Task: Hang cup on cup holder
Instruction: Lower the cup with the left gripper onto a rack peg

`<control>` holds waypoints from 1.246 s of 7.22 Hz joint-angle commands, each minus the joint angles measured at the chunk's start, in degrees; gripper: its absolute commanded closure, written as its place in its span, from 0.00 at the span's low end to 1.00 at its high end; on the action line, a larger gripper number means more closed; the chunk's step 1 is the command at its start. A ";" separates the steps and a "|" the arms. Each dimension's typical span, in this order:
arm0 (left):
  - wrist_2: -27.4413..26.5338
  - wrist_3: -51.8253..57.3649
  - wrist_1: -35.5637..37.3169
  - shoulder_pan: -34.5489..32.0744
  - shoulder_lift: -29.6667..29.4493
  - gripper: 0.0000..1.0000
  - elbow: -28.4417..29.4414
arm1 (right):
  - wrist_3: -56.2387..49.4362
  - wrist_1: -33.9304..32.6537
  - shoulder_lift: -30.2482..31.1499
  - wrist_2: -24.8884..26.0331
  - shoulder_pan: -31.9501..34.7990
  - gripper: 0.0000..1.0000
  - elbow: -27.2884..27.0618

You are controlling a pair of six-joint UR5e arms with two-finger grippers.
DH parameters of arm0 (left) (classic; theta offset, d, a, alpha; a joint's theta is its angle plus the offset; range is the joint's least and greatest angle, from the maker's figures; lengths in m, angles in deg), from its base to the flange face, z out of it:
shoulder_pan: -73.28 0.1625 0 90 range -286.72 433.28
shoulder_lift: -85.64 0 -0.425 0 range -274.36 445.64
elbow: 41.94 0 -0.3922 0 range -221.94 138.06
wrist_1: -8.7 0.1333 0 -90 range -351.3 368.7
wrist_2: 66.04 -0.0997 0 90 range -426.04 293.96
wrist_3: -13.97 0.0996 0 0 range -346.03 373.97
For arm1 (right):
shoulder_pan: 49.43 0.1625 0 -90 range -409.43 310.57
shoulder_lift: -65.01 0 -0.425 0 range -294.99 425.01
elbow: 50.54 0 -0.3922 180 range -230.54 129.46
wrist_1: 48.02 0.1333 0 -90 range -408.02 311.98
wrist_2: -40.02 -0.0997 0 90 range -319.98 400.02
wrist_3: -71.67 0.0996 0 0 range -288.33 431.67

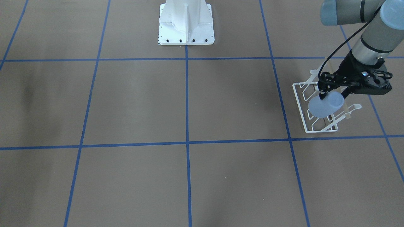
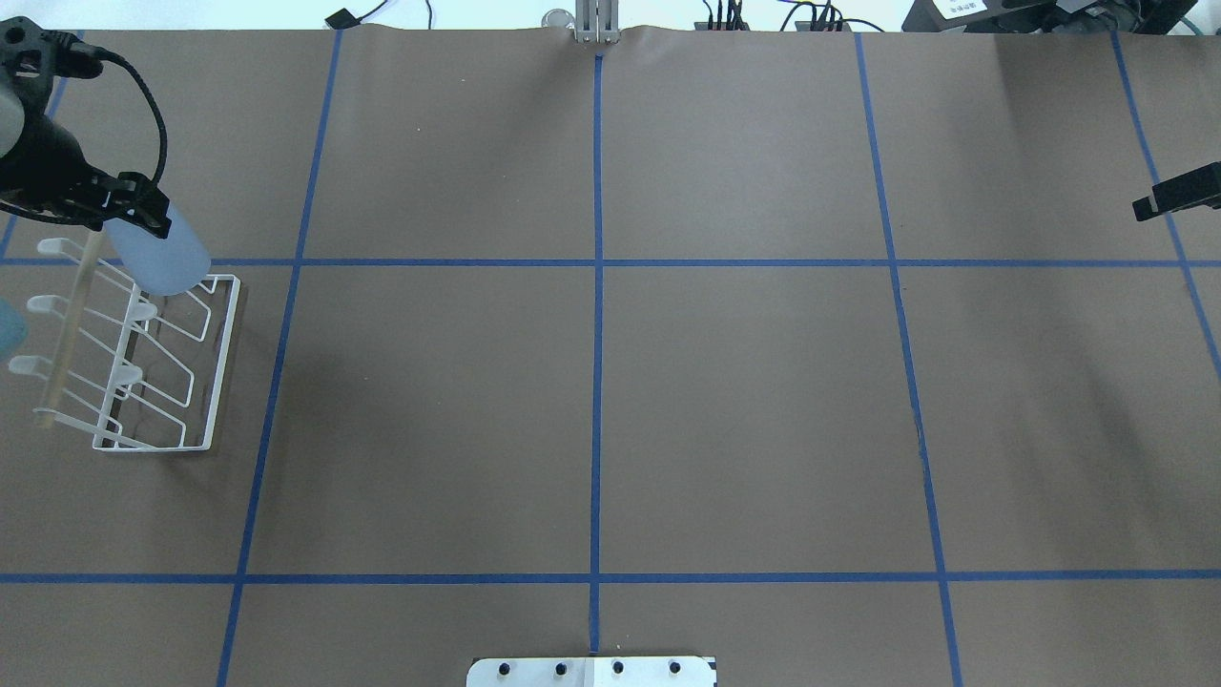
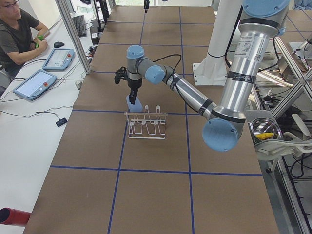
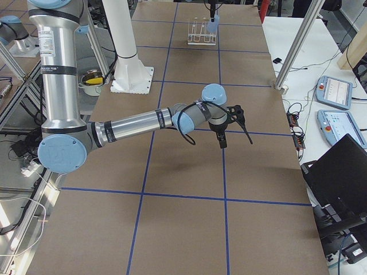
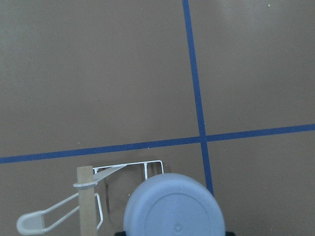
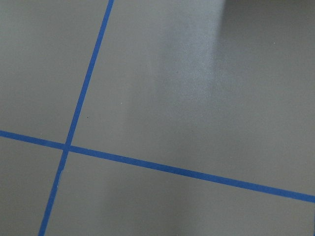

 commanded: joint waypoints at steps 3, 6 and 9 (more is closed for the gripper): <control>0.51 -0.15 -0.35 0.36 0.01 0.16 1.75 | 0.09 -0.09 -0.18 -0.79 -0.02 0.00 -0.09; 1.13 -0.15 -0.80 0.27 -0.17 0.02 1.15 | 0.09 -0.09 -0.35 -1.06 -0.02 0.00 -0.17; 5.00 9.37 -0.01 -6.73 1.75 0.02 -0.26 | 3.51 -2.27 -1.85 -1.15 0.42 0.00 -1.39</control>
